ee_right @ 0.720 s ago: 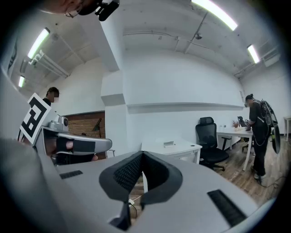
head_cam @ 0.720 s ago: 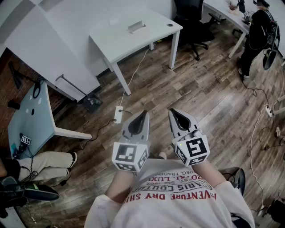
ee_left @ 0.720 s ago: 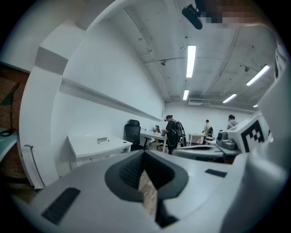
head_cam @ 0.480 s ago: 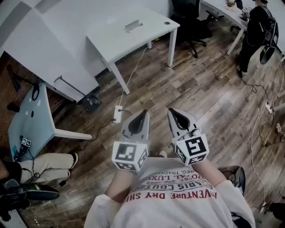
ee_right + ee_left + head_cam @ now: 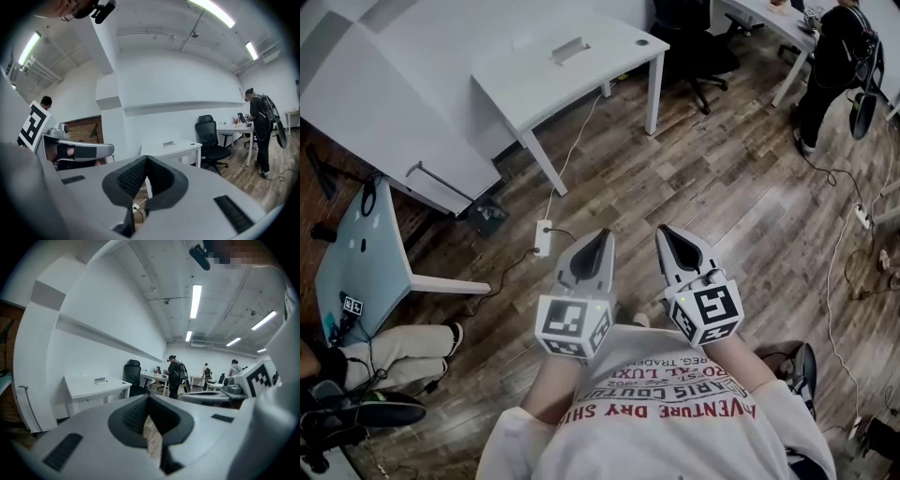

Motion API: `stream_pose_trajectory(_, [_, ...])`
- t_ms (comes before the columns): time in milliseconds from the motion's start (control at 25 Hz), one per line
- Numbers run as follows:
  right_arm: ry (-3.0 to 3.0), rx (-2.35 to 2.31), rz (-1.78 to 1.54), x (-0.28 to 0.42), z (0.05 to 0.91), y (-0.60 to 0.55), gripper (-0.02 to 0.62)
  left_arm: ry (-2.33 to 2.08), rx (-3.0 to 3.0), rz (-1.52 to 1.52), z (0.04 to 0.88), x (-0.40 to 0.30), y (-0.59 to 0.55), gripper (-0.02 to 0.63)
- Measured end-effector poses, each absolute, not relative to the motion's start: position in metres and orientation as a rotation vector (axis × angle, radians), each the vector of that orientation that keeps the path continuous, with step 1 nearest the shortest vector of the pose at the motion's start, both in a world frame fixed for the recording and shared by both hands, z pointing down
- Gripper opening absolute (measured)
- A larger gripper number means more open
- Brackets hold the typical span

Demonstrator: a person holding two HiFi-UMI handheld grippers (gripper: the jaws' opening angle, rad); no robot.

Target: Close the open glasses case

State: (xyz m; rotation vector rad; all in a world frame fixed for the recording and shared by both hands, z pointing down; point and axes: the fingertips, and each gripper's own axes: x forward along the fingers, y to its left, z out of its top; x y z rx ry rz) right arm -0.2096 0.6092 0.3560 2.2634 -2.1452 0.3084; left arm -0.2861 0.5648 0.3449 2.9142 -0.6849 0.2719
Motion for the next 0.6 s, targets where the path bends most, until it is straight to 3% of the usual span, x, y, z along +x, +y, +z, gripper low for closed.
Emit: stream_pose_trajectory(600, [-2.053,2.306,0.469,-0.143,0.389,0.53,0.012,-0.626,2.854,0.327,0.375,-0.226,0.474,0.005])
